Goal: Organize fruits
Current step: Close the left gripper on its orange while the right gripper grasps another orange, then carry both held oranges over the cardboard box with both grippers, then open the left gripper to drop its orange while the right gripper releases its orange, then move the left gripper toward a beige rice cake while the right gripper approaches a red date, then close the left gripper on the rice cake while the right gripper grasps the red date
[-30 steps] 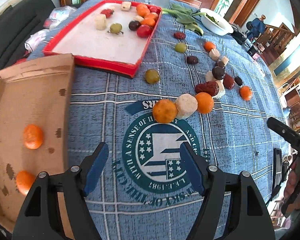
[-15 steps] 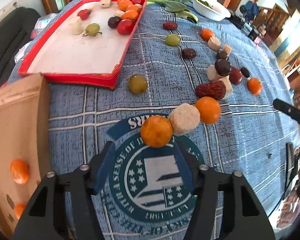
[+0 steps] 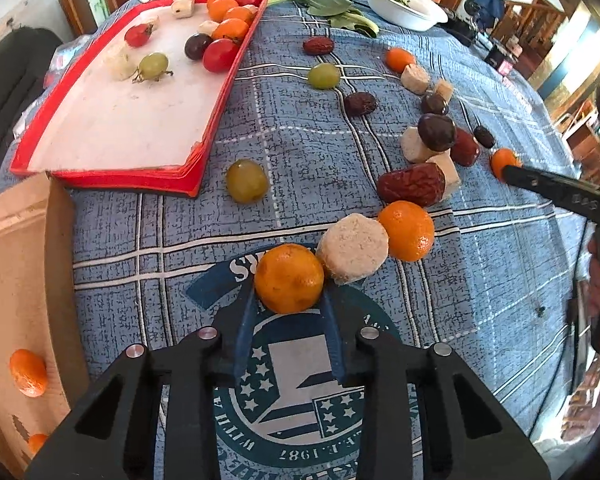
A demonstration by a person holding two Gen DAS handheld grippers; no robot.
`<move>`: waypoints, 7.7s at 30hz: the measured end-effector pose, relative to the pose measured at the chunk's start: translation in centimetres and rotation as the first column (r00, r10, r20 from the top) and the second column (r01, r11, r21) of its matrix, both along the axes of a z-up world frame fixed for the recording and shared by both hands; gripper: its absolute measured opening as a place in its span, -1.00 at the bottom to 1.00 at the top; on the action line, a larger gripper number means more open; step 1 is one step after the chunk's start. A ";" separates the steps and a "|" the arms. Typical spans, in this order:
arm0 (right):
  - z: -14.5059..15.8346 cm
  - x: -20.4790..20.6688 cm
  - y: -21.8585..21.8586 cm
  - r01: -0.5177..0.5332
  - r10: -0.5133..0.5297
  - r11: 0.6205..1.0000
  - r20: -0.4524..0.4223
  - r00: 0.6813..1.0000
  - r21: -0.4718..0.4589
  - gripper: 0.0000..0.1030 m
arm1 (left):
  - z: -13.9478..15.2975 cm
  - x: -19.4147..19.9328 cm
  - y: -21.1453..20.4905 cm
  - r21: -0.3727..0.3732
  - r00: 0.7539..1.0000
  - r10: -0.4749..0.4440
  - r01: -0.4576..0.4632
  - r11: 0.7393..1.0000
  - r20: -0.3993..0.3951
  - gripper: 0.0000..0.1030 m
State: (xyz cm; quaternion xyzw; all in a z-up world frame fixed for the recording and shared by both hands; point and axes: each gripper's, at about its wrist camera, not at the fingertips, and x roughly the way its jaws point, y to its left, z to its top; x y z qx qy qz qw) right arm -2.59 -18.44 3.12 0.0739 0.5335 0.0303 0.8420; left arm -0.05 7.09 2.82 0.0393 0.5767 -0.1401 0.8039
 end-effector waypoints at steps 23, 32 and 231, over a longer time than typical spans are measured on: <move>1.8 -5.2 4.3 -0.092 0.089 0.989 0.025 0.996 0.116 -0.29 | 2.0 -4.5 3.3 -0.148 0.994 0.108 -0.106 0.983 0.005 -0.45; 2.2 -6.2 9.1 -0.209 0.207 0.971 0.030 0.978 0.120 -0.29 | 3.2 -6.1 5.0 -0.166 0.989 0.144 -0.137 0.977 0.031 -0.45; -0.1 4.0 6.8 -0.278 0.279 0.960 0.003 0.960 -0.038 -0.39 | -0.4 1.5 -2.9 -0.057 0.997 -0.057 0.055 0.997 -0.043 -0.38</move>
